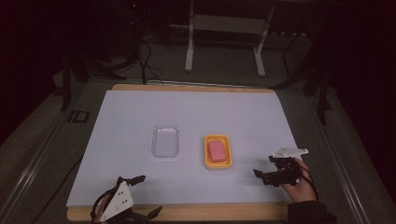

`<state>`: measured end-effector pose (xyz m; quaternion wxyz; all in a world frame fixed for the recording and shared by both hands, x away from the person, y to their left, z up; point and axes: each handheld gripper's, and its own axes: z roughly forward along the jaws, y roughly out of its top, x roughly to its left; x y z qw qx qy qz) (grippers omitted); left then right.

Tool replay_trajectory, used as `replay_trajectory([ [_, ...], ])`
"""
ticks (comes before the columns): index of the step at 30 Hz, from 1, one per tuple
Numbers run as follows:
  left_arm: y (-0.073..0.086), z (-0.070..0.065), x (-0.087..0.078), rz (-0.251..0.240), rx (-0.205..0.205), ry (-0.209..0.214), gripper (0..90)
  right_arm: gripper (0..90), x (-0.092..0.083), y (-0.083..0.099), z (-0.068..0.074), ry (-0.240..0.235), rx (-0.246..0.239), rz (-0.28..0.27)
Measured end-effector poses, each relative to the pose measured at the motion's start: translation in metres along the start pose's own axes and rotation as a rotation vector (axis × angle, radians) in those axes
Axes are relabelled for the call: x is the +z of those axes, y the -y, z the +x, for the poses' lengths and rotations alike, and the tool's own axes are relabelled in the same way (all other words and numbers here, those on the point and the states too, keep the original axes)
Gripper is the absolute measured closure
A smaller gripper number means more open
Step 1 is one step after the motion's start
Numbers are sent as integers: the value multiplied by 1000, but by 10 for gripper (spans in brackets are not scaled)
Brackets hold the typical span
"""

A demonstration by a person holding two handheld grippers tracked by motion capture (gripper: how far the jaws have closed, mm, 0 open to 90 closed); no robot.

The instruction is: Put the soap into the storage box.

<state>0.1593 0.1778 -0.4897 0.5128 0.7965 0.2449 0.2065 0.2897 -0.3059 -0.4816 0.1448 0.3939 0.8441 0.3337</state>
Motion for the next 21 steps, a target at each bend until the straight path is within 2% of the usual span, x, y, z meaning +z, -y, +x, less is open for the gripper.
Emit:
replay_trajectory([
  [3,0,0,0,1,1,2,2,132,-1,4,2,9,-37,-13],
  [8,0,0,0,1,1,1,2,132,-4,11,3,-6,-48,-39],
  [11,0,0,-1,2,-1,0,3,132,-4,17,3,-38,-35,-67],
  [14,1,2,-3,-5,-9,-5,3,131,-2,22,-1,-85,3,-105],
  [19,0,0,-2,-2,-4,3,3,132,-1,21,-1,-39,-9,-121],
  [21,0,0,-1,-1,-2,5,3,132,0,21,-1,-40,-21,-122],
])
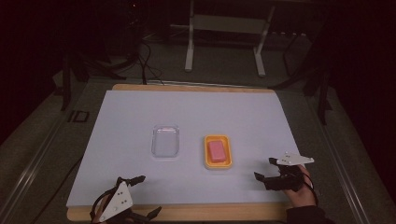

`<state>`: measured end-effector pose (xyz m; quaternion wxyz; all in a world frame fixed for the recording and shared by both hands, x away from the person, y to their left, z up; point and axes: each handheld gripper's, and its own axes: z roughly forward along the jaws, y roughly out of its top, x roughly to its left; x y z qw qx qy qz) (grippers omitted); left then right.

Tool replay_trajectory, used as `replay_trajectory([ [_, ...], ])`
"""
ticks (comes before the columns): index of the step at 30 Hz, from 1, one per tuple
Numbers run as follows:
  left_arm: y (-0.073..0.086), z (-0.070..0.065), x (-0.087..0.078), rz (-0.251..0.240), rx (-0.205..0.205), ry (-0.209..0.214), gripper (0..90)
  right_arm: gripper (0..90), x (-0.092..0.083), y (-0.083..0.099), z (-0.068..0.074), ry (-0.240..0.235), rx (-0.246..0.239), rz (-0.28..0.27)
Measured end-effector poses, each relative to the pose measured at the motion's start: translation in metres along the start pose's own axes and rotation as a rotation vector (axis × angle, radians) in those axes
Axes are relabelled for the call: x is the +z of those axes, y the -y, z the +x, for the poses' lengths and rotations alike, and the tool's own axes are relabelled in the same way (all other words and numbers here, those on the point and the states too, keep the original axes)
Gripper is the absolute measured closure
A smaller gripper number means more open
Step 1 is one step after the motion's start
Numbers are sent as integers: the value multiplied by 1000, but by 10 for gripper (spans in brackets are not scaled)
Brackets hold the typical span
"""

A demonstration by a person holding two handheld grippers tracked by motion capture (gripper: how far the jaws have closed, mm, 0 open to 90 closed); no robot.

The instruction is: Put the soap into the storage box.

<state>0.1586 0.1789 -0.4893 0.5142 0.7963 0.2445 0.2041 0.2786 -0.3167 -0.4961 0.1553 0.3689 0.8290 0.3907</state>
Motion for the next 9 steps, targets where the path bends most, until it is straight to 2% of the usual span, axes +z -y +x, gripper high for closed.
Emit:
replay_trajectory([
  [9,0,0,0,-1,-2,1,3,133,4,1,0,-10,-16,16],
])
